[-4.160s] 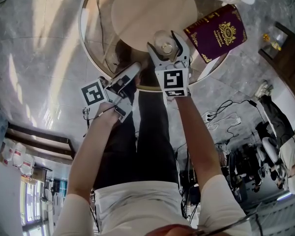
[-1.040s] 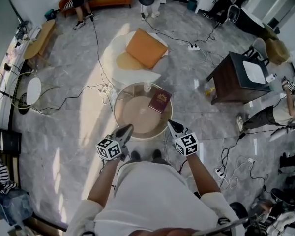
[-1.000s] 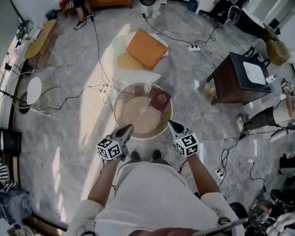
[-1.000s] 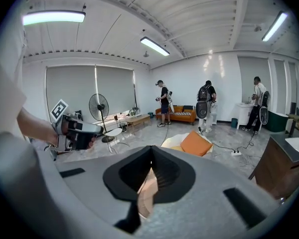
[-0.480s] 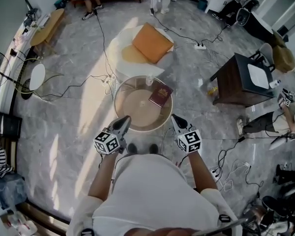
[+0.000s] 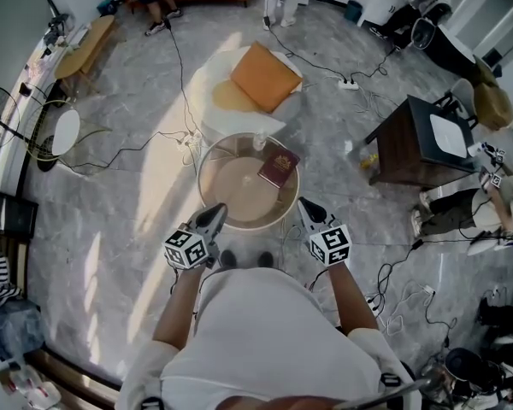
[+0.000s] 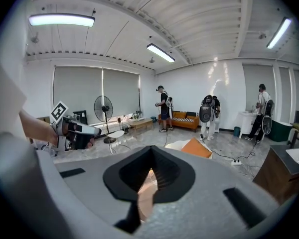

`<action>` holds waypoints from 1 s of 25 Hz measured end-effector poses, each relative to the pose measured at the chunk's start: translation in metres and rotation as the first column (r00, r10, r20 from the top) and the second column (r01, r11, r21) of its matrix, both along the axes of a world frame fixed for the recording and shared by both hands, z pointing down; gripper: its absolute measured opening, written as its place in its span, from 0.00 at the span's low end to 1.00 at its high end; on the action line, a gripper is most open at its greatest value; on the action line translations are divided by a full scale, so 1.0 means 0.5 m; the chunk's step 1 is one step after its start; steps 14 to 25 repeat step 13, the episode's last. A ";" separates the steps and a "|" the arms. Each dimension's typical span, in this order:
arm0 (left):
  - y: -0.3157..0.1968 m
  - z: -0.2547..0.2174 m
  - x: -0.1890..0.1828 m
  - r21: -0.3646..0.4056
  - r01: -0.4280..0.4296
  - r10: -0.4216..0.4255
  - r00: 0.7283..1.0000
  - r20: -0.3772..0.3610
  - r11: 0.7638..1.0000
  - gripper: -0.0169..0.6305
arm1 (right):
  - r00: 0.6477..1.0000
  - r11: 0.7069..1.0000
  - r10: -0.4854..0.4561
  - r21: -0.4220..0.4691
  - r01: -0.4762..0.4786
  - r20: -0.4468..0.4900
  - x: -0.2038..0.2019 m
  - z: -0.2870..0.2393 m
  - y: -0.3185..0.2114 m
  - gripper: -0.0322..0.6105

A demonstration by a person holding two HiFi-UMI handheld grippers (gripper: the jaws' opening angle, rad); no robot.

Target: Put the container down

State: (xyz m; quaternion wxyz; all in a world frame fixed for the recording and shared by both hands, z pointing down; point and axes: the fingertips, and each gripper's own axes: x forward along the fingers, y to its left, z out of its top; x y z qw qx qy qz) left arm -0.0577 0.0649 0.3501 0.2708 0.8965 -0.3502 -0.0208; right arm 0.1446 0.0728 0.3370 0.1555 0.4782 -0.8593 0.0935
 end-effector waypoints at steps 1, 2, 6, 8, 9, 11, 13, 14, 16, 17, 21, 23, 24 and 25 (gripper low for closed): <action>0.002 0.001 0.003 0.000 -0.001 0.001 1.000 0.001 1.000 0.06 | 1.000 1.000 0.001 0.001 -0.001 0.000 0.004 0.000 0.001 0.04; 0.003 0.001 0.006 -0.002 -0.002 0.002 1.000 0.001 1.000 0.06 | 1.000 1.000 0.002 0.000 -0.002 0.001 0.008 -0.001 0.002 0.04; 0.000 -0.005 0.013 -0.001 -0.015 0.015 1.000 0.008 1.000 0.06 | 1.000 1.000 0.004 0.000 -0.004 0.005 0.014 -0.006 -0.003 0.04; -0.004 -0.007 0.012 0.001 -0.016 0.016 1.000 0.009 1.000 0.06 | 1.000 1.000 0.003 0.003 -0.003 0.006 0.012 -0.008 -0.006 0.04; -0.006 -0.007 0.012 0.002 -0.014 0.014 1.000 0.008 1.000 0.06 | 1.000 1.000 0.003 0.004 -0.003 0.006 0.012 -0.008 -0.008 0.04; -0.011 -0.010 0.013 0.005 -0.012 0.012 1.000 0.005 1.000 0.06 | 1.000 1.000 0.002 0.004 -0.002 0.005 0.011 -0.009 -0.012 0.04; -0.017 -0.012 0.017 0.010 -0.011 0.011 1.000 0.005 1.000 0.06 | 1.000 1.000 -0.001 0.006 0.001 0.002 0.011 -0.010 -0.016 0.04; -0.017 -0.012 0.017 0.010 -0.011 0.011 1.000 0.005 1.000 0.06 | 1.000 1.000 -0.001 0.006 0.001 0.002 0.011 -0.010 -0.016 0.04; -0.017 -0.012 0.017 0.010 -0.011 0.011 1.000 0.005 1.000 0.06 | 1.000 1.000 -0.001 0.006 0.001 0.002 0.011 -0.010 -0.016 0.04; -0.017 -0.012 0.017 0.010 -0.011 0.011 1.000 0.005 1.000 0.06 | 1.000 1.000 -0.001 0.006 0.001 0.002 0.011 -0.010 -0.016 0.04; -0.017 -0.012 0.017 0.010 -0.011 0.011 1.000 0.005 1.000 0.06 | 1.000 1.000 -0.001 0.006 0.001 0.002 0.011 -0.010 -0.016 0.04; -0.017 -0.012 0.017 0.010 -0.011 0.011 1.000 0.005 1.000 0.06 | 1.000 1.000 -0.001 0.006 0.001 0.002 0.011 -0.010 -0.016 0.04; -0.017 -0.012 0.017 0.010 -0.011 0.011 1.000 0.005 1.000 0.06 | 1.000 1.000 -0.001 0.006 0.001 0.002 0.011 -0.010 -0.016 0.04; -0.017 -0.012 0.017 0.010 -0.011 0.011 1.000 0.005 1.000 0.06 | 1.000 1.000 -0.001 0.006 0.001 0.002 0.011 -0.010 -0.016 0.04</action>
